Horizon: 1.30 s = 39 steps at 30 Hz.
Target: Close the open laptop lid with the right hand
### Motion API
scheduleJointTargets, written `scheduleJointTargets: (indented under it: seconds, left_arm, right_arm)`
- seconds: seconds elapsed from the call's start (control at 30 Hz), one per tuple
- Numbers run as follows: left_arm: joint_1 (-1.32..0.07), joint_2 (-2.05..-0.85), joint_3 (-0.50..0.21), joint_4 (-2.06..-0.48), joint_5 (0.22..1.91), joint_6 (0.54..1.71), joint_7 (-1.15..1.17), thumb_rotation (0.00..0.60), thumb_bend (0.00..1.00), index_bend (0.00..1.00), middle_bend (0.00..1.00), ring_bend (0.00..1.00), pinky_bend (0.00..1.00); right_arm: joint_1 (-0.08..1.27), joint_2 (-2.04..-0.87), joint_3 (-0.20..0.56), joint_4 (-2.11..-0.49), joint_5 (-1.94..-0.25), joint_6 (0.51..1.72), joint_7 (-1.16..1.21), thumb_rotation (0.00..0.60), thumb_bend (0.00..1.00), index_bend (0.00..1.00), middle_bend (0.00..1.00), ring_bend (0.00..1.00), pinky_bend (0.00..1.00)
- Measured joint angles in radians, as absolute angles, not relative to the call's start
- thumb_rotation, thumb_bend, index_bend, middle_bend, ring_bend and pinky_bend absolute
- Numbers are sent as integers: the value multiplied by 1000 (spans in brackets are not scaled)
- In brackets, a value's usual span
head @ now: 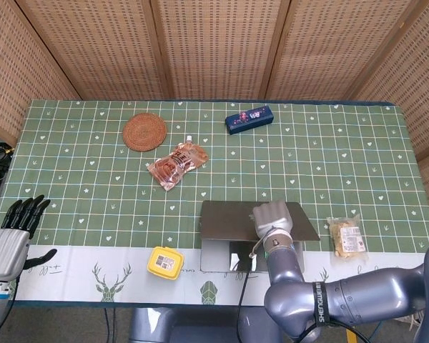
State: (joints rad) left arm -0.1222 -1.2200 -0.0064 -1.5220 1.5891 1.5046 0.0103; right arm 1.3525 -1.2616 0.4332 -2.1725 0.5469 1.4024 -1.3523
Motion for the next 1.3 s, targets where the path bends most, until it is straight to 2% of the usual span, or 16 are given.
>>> scheduleJointTargets:
  seconds: [0.5,1.3]
  left_arm:
    - [-120,-1218,-6,-1524,1595,1513,9,600,134,0,0,0,0]
    - [-118,-1217,-5,-1524,1600,1519,11,600,135,0,0,0,0]
  right_arm:
    - [1350,-1300,391,-2145,579,1353,-1360,600,1000,600,432,322,388]
    - [1317,-1378,299,-2082,502,1273,-1326,600,1000,591,425,319,375]
